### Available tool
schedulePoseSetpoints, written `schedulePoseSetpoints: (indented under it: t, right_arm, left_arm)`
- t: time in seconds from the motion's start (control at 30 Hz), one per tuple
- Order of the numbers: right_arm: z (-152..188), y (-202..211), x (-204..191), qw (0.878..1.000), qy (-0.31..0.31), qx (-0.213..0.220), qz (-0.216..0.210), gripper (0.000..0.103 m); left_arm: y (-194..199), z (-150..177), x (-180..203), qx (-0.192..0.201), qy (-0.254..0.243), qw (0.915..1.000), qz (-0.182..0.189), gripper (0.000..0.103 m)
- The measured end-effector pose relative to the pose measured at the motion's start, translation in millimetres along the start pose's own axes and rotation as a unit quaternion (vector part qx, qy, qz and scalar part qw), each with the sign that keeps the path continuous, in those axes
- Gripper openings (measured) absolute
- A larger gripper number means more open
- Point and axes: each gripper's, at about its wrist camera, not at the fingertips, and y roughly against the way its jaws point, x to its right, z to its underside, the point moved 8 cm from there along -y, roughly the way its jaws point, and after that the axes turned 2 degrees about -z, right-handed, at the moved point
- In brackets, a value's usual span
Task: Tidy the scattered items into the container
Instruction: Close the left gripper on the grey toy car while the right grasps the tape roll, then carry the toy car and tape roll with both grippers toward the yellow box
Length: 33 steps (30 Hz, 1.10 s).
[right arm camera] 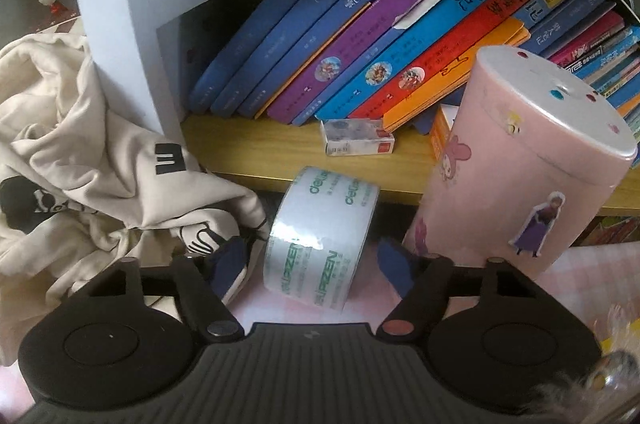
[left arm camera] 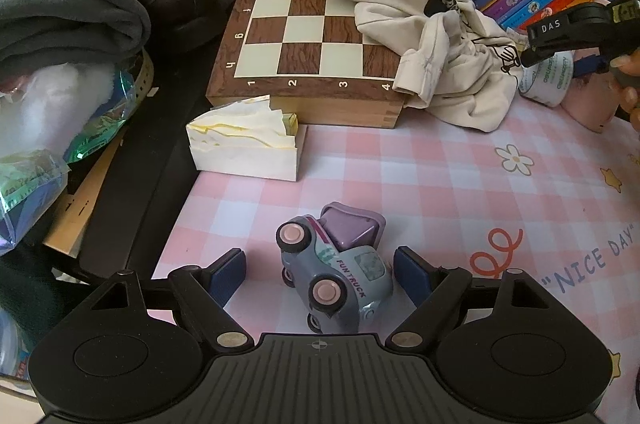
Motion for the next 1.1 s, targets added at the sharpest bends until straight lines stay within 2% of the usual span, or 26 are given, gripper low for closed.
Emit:
schedulePoseSetpoints:
  t: [0.07, 0.1, 0.2, 0.33, 0.73, 0.87, 1.1]
  right_arm:
    - [2.0, -0.7, 0.7, 1.000, -0.001, -0.005, -0.005, 0.045]
    - [3.1, -1.1, 1.0, 1.000, -0.002, -0.008, -0.007, 0.044]
    - [7.3, 4.2, 0.0, 1.000, 0.001, -0.008, -0.016, 0.043]
    - [13.9, 17.5, -3.8, 1.000, 0.007, -0.004, -0.030, 0.043]
    - [39.1, 63.5, -19.2, 0.998, 0.025, -0.009, -0.056, 0.042]
    - [51.8, 79.0, -24.2, 0.997, 0.025, -0.019, -0.065, 0.036]
    - [76.7, 105.3, -29.3, 0.996, 0.023, -0.034, -0.076, 0.033]
  left_arm:
    - [0.1, -0.1, 0.1, 0.000, -0.001, 1.0000, 0.001, 0.082]
    - [0.4, 0.1, 0.3, 0.001, -0.001, 1.0000, 0.002, 0.082]
    - [2.8, 0.1, 1.9, 0.003, -0.003, 1.0000, 0.008, 0.073]
    - [6.4, -1.0, 4.7, 0.007, -0.002, 0.9997, 0.022, 0.053]
    - [22.9, 4.0, 2.3, 0.025, 0.006, 0.9987, 0.045, 0.052]
    - [30.8, 8.4, 0.3, 0.027, 0.015, 0.9982, 0.052, 0.052]
    - [48.3, 17.8, 2.4, 0.028, 0.016, 0.9971, 0.068, 0.052]
